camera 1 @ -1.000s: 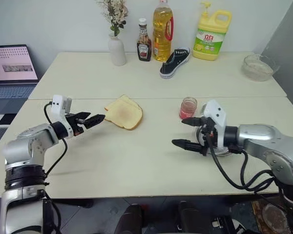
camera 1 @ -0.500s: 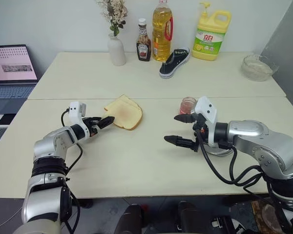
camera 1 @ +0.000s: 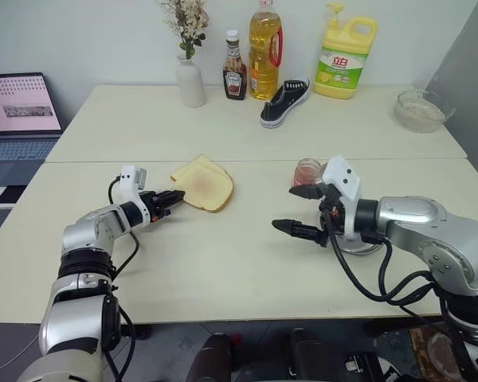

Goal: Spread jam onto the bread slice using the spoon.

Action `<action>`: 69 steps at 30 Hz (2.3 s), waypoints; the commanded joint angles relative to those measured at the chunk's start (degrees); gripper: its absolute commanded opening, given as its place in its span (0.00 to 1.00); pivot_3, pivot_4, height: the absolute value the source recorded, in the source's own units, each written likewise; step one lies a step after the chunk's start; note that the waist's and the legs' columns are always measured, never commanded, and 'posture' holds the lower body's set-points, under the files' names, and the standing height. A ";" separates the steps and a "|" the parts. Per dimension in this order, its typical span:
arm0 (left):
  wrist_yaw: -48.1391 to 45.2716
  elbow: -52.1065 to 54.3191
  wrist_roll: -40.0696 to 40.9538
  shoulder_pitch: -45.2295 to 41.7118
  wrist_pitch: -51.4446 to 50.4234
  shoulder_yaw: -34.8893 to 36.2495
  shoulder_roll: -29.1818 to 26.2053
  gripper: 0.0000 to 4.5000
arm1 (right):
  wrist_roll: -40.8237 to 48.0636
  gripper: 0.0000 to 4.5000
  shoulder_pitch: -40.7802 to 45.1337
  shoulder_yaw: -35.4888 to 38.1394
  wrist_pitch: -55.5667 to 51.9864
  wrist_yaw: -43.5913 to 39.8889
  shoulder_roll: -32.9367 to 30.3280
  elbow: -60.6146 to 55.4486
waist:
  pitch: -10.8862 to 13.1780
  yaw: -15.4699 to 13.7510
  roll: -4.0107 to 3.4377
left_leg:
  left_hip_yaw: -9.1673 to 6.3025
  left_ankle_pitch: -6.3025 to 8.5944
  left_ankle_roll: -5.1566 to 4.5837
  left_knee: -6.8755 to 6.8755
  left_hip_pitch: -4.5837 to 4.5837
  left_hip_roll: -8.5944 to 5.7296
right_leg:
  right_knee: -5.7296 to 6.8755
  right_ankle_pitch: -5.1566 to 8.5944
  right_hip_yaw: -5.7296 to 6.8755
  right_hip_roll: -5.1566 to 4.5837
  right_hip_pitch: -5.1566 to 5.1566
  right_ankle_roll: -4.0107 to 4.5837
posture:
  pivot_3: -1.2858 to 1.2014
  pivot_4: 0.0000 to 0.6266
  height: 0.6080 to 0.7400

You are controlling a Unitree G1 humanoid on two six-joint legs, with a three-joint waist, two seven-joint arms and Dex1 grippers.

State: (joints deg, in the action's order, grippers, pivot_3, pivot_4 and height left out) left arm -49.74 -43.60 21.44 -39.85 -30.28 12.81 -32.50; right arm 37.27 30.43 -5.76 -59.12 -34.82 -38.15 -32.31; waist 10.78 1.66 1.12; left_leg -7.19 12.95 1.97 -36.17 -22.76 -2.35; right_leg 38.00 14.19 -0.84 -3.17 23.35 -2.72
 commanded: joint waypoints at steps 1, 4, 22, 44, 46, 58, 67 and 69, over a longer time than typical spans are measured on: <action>-0.68 0.68 -0.16 -1.32 1.37 0.77 -1.65 0.00 | 0.10 1.00 0.09 1.40 0.49 -0.01 -0.53 -1.67 | 0.00 0.01 0.00 | 0.00 0.00 0.00 0.00 0.00 0.00 | 0.00 0.00 0.00 0.00 0.00 0.00 | 0.52 0.24 1.00; -1.06 1.52 0.02 -1.82 1.16 0.86 -2.14 0.00 | -0.02 1.00 0.06 1.47 0.65 -0.08 -0.51 -1.48 | 0.00 0.03 0.00 | 0.00 0.00 0.00 0.00 0.00 0.00 | 0.00 0.00 0.01 0.00 0.00 0.00 | 0.52 0.24 1.00; -22.38 46.97 13.12 -3.24 -23.16 -12.22 -15.92 0.00 | 20.16 1.00 -10.08 22.12 -7.82 -5.41 -14.78 -9.49 | 0.02 0.29 0.02 | 0.09 0.01 0.00 0.08 0.01 0.06 | -0.04 0.16 -0.02 0.08 0.01 -0.28 | 0.52 0.24 1.00; -15.51 28.43 -17.39 3.66 20.60 -30.20 -7.69 0.00 | 25.38 1.00 -15.86 21.09 -6.38 2.49 -16.29 -10.78 | 0.01 -0.70 0.02 | 0.12 0.01 -0.01 0.04 -0.04 0.05 | -0.21 -0.03 -0.07 0.00 -0.05 -0.04 | 0.52 0.24 1.00; -16.06 27.63 -18.01 3.67 21.89 -30.37 -7.81 0.00 | 25.51 1.00 -15.78 21.00 -6.29 2.44 -16.46 -10.56 | 0.01 -0.69 0.02 | 0.12 0.01 -0.01 0.04 -0.04 0.05 | -0.20 -0.02 -0.06 0.00 -0.05 -0.05 | 0.52 0.24 1.00; -16.39 30.87 -16.58 2.80 21.24 -24.69 -11.02 0.78 | 23.80 1.00 -28.46 32.33 -6.66 6.79 -15.44 -10.52 | 0.01 -0.70 0.02 | 0.10 0.01 -0.01 0.04 -0.07 0.04 | -0.20 0.07 -0.05 0.00 -0.06 -0.22 | 0.52 0.24 1.00; -16.89 51.25 -8.81 6.64 15.43 -22.32 -8.24 1.00 | 24.31 1.00 -37.11 47.55 -5.42 20.91 -1.80 -1.66 | -0.02 -1.17 -0.01 | 0.20 0.01 -0.01 0.02 0.02 0.03 | -0.20 0.09 -0.18 -0.02 -0.13 -0.33 | 0.52 0.24 1.00; -16.57 54.73 -7.41 7.53 15.24 -23.22 -5.90 1.00 | 26.08 1.00 -35.96 48.51 -5.22 24.53 2.12 2.21 | -0.02 -1.09 -0.01 | 0.20 0.01 -0.01 0.04 0.07 0.09 | -0.17 0.09 -0.17 0.03 -0.14 -0.32 | 0.52 0.24 1.00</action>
State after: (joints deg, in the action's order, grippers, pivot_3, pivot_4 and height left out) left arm -66.81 7.24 12.17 -32.42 -14.91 -9.84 -39.40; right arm 61.40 -6.47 41.17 -65.40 -13.10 -37.61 -31.97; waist 10.76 0.57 1.11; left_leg -6.99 12.96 1.96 -36.11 -22.67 -2.27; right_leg 37.86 14.28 -1.00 -3.11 23.21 -3.04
